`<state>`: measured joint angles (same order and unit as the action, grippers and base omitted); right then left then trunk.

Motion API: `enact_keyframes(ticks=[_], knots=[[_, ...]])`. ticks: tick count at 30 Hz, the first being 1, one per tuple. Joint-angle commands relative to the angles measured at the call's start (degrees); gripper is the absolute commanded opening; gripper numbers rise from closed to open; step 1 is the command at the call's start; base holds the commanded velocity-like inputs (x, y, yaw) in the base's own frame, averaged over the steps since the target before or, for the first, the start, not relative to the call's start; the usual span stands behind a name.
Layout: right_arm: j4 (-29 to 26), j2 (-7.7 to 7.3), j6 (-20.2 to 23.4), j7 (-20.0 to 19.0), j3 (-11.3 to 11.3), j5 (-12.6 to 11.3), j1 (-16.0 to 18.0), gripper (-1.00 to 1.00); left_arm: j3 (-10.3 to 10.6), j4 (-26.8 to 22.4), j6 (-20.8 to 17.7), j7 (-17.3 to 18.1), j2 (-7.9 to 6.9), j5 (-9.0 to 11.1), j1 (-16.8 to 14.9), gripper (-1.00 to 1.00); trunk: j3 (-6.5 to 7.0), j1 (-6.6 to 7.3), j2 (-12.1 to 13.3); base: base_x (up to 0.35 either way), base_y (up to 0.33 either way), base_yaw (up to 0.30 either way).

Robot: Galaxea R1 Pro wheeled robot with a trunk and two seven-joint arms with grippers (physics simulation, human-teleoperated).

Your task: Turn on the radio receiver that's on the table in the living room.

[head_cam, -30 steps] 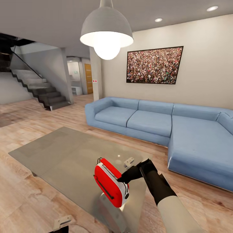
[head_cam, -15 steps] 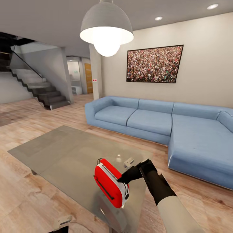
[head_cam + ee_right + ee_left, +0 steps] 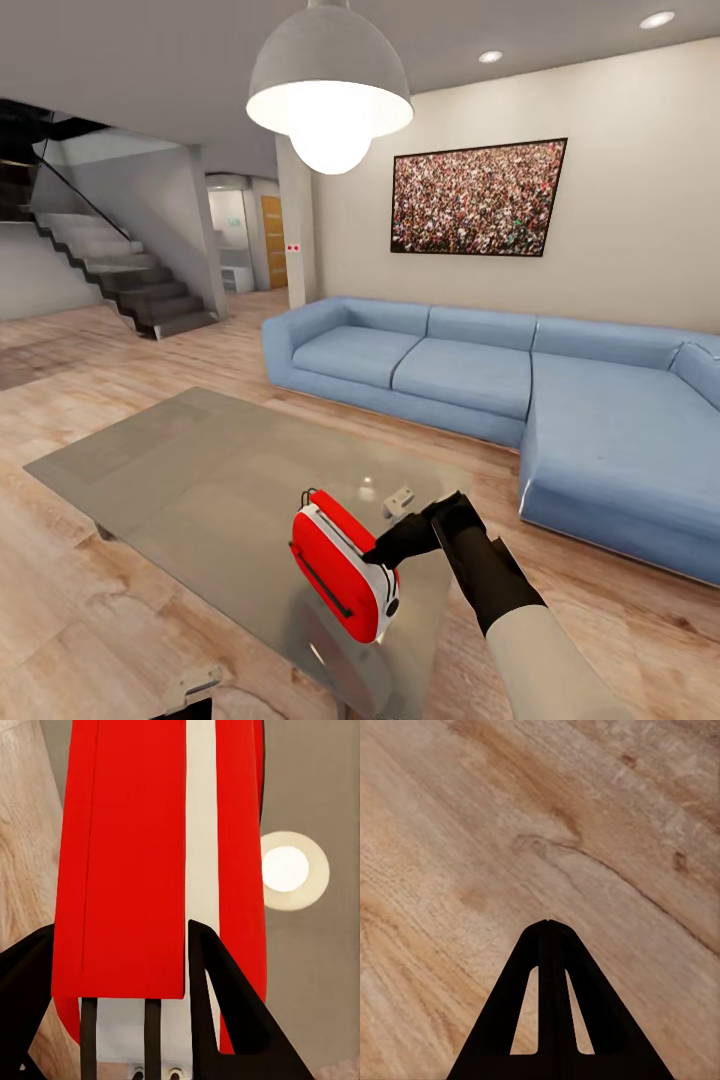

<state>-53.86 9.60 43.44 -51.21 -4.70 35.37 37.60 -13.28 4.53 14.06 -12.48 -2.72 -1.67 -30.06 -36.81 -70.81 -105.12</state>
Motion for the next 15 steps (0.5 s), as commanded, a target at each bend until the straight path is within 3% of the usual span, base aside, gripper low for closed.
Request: enact_keyframes(ticks=[1,15], knots=[[-0.02,0.02,0.07,-0.03,-0.01,-0.39,0.01,-1.0,0.01,0.01,0.0,0.0,0.0,0.0,0.0,-1.0,-0.18,-0.22,-0.42,0.0,0.0,0.0],[-0.02,0.0,0.07,-0.03,-0.01,-0.39,0.01,-1.0,0.01,0.02,0.0,0.0,0.0,0.0,0.0,-1.0,-2.69,-3.3,-6.03,0.0,0.0,0.0]])
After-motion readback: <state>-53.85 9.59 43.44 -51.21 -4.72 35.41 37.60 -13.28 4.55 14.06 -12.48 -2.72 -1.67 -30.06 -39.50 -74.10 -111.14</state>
